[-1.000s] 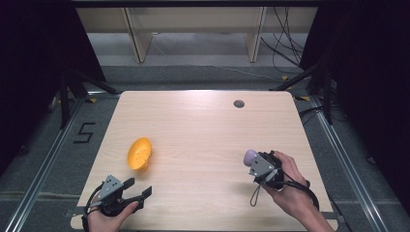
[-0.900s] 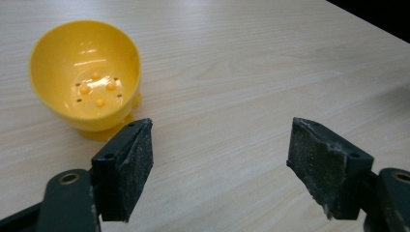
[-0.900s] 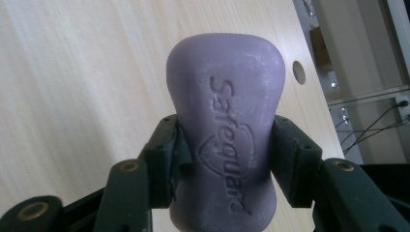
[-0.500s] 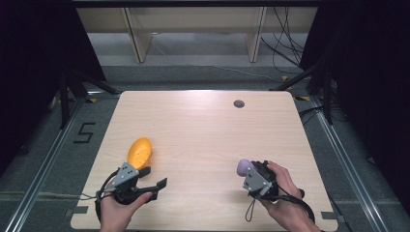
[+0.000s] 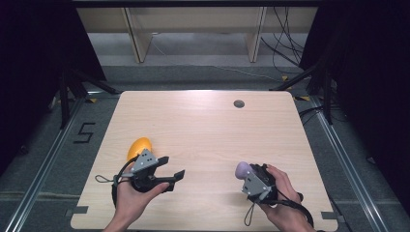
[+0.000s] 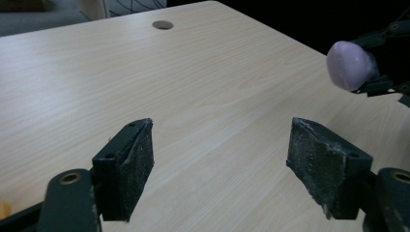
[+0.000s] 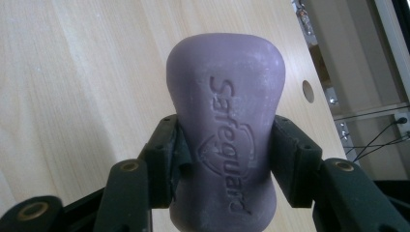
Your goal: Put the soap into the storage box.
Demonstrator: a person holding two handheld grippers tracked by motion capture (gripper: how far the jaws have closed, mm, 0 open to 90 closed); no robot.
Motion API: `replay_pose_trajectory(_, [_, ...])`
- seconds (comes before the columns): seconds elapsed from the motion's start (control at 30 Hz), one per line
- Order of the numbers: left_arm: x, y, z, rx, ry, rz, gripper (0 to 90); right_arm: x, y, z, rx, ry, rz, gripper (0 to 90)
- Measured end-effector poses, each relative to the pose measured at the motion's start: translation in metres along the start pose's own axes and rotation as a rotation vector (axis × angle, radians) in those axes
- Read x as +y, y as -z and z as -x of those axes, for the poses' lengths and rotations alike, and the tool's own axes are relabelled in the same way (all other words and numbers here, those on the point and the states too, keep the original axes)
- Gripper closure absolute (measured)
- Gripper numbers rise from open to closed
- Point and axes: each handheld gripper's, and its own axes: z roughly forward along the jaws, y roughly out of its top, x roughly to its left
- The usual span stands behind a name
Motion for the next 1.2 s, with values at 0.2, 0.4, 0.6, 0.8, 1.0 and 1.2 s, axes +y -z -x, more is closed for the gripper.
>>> replay_pose_trajectory(0.2, [0.017, -0.013, 0.013, -0.058, -0.027, -0.003, 23.9, 0.001, -0.001, 0.001, 0.002, 0.031, 0.010, 50.4])
replay_pose_trajectory(0.4, [0.026, -0.030, 0.021, -0.103, -0.028, -0.039, 24.0, 0.003, -0.002, -0.001, -0.011, 0.029, 0.022, 50.4])
replay_pose_trajectory(0.6, [0.035, -0.045, 0.032, -0.154, -0.033, -0.041, 24.1, 0.003, -0.002, -0.001, -0.010, 0.015, 0.027, 50.4])
replay_pose_trajectory(0.8, [0.041, -0.064, 0.048, -0.221, -0.033, -0.065, 24.6, 0.004, -0.002, -0.002, -0.014, -0.004, 0.022, 50.4])
replay_pose_trajectory(1.0, [0.044, -0.082, 0.067, -0.288, -0.019, -0.090, 26.6, 0.006, -0.002, -0.003, 0.005, 0.017, 0.034, 50.4])
replay_pose_trajectory(1.2, [0.047, -0.094, 0.073, -0.311, -0.027, -0.119, 28.6, 0.006, -0.001, -0.005, 0.011, -0.005, 0.036, 50.4])
